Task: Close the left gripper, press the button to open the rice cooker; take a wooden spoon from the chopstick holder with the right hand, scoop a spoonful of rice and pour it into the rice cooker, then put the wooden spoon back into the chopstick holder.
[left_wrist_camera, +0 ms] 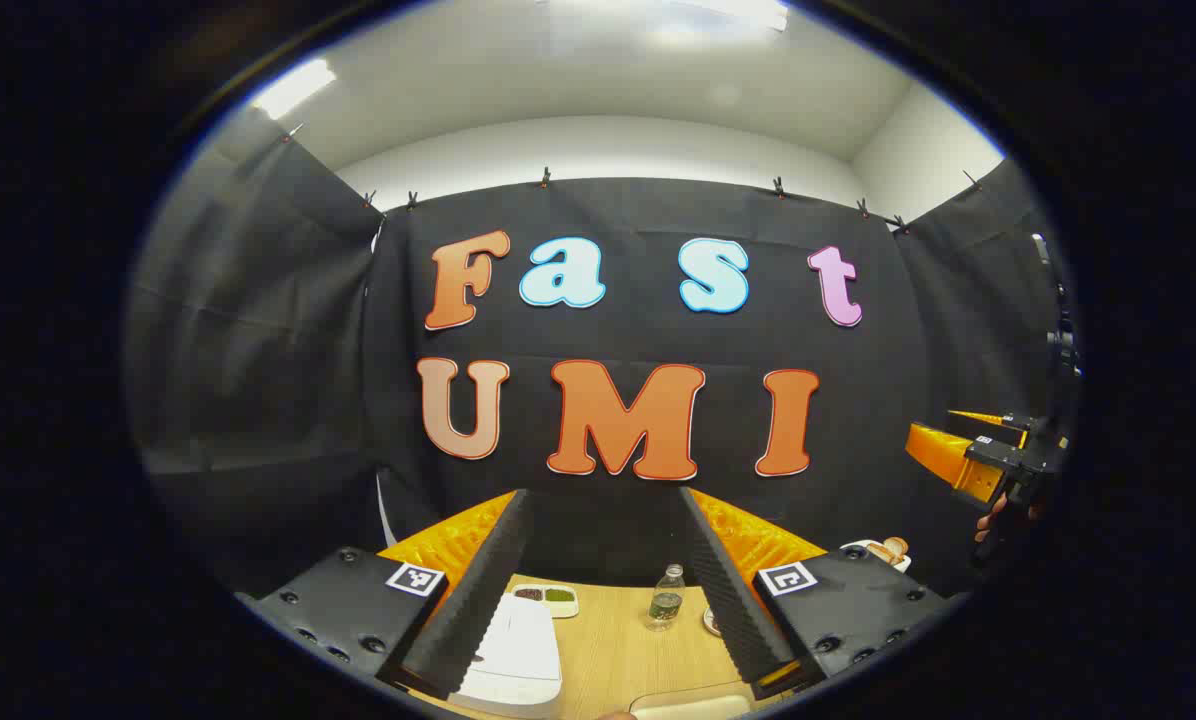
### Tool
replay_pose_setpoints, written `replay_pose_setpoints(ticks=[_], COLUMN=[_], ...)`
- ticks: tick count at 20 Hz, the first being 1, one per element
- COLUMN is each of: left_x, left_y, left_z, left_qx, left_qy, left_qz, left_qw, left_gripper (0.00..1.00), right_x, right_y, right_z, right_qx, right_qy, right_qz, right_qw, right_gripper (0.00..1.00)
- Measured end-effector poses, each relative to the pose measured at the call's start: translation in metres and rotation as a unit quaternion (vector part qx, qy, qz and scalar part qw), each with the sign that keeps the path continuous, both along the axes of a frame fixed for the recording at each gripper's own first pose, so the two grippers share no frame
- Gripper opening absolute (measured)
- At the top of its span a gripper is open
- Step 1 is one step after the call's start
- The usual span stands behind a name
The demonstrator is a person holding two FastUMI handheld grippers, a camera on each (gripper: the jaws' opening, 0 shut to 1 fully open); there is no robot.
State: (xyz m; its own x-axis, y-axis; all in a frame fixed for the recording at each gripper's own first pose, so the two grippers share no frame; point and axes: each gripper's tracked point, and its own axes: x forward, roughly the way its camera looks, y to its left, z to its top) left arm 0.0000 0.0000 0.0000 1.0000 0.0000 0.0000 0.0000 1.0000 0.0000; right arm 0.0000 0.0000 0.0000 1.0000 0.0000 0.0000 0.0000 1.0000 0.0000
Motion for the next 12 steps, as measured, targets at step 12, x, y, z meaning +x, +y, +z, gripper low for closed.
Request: replay_pose_setpoints(ticks=[12], left_x=[-0.014], left_y=[0.001], left_z=[-0.011], left_qx=[0.015], left_qy=[0.018], left_qz=[0.047], left_qw=[0.999], left_gripper=[0.96], right_x=[-0.002], right_y=[-0.009], right_z=[-0.024], right_qx=[0.007], right_qy=[0.014], right_qz=[0.039], right_qw=[0.999], right_gripper=[0.96])
